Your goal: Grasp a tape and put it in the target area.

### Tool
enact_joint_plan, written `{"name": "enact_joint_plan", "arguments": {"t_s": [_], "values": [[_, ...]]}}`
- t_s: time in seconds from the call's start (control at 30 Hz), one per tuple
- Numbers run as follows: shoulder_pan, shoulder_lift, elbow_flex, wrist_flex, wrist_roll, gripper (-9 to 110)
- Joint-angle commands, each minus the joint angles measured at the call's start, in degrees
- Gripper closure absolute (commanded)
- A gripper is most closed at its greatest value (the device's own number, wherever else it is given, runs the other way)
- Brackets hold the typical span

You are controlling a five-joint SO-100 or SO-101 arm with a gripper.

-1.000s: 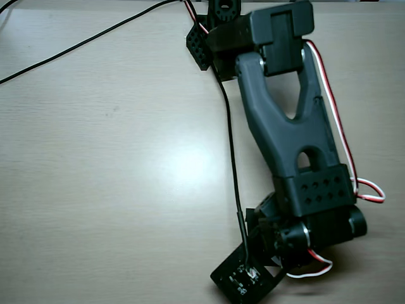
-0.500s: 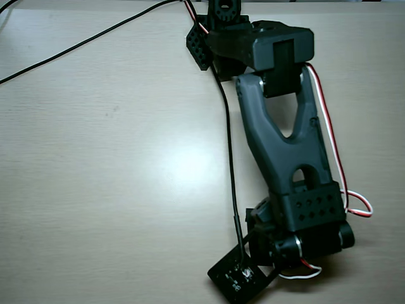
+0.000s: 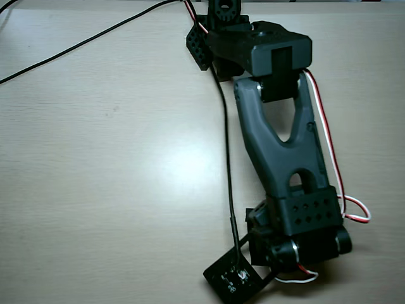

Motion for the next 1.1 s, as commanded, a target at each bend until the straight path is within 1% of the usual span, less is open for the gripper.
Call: {"name": "enact_joint_plan", "arguments": {"t_s": [0.0, 0.1, 0.27, 0.47, 0.6, 0.7, 0.87, 1.07], "values": [[0.44, 2.90, -3.87, 2.64, 0.70, 91], [0.88, 6.94, -5.71, 5.36, 0.35, 91], [4.48, 11.25, -16.17, 14.85, 1.58, 90], [13.80, 23.20, -13.18, 15.03, 2.37, 90], [21.97, 26.98, -13.36, 15.03, 3.69, 90], [26.72, 29.36, -11.16, 15.03, 2.72, 90], [31.03, 32.34, -5.80, 14.06, 1.23, 90], [35.24, 32.61, -5.36, 13.10, 1.41, 90]]}}
